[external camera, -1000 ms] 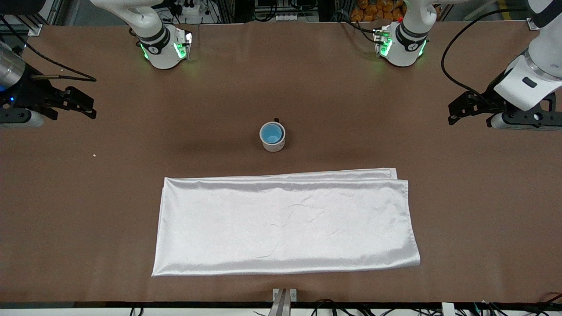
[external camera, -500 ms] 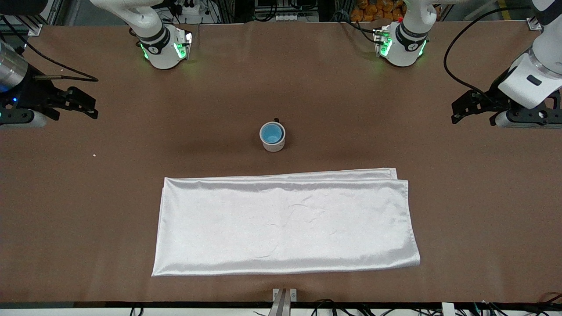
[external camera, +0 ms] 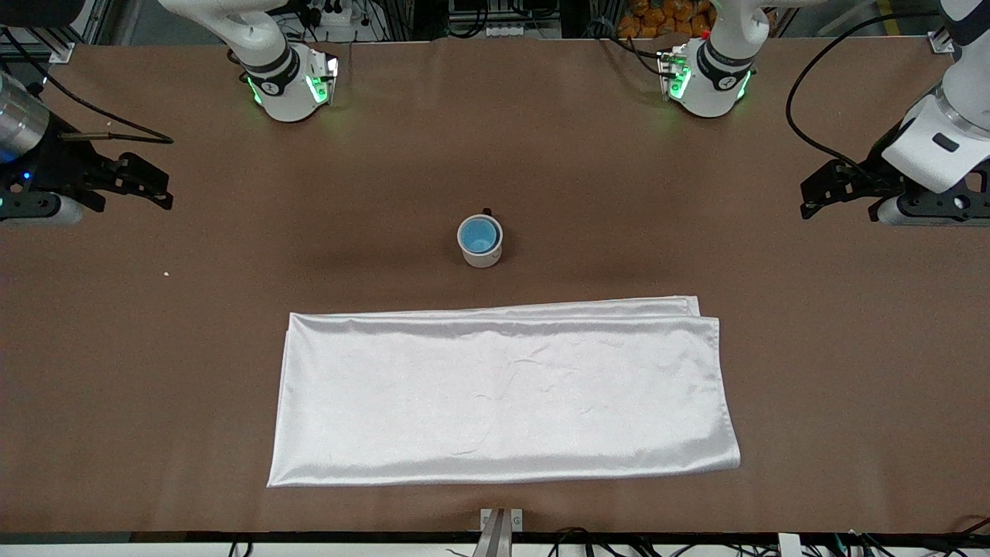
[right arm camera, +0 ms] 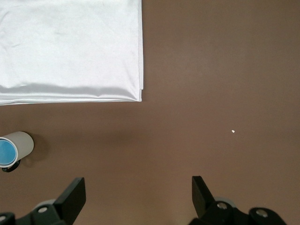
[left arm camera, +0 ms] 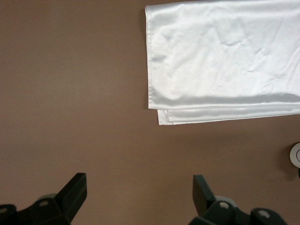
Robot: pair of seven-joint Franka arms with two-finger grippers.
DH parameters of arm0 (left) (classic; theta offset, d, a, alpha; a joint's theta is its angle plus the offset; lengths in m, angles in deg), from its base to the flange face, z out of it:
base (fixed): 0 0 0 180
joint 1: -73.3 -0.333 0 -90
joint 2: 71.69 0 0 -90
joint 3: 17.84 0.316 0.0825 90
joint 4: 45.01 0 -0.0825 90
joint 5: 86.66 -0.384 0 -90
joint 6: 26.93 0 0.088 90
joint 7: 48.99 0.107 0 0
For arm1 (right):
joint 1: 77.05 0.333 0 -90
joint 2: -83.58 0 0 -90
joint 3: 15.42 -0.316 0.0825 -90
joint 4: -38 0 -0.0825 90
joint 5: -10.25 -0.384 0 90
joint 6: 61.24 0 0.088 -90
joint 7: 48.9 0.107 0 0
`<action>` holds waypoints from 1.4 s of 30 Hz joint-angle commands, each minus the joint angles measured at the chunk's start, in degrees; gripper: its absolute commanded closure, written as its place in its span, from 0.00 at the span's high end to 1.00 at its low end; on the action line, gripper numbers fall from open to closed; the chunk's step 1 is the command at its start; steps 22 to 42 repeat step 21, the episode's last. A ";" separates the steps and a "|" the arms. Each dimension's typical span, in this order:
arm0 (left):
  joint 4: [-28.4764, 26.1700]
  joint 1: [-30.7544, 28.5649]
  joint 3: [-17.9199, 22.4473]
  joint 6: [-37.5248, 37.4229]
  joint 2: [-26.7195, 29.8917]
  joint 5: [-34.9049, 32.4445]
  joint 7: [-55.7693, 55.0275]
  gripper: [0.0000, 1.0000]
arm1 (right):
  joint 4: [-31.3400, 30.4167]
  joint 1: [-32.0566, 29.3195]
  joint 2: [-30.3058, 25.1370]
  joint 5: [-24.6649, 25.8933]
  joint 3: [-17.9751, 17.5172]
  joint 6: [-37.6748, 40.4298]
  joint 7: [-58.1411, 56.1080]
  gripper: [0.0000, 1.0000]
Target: Place blue cup into white mug on table
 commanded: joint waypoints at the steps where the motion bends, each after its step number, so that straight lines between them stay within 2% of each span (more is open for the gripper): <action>1: -0.23 0.01 0.21 -0.38 0.87 -1.63 -0.49 1.00 | 0.15 0.22 -0.04 0.41 -0.04 0.61 -0.09 1.00; 42: -0.31 0.10 0.13 -0.38 0.43 -1.63 0.04 1.00 | -0.03 0.22 0.23 0.41 -0.04 0.43 -0.09 1.00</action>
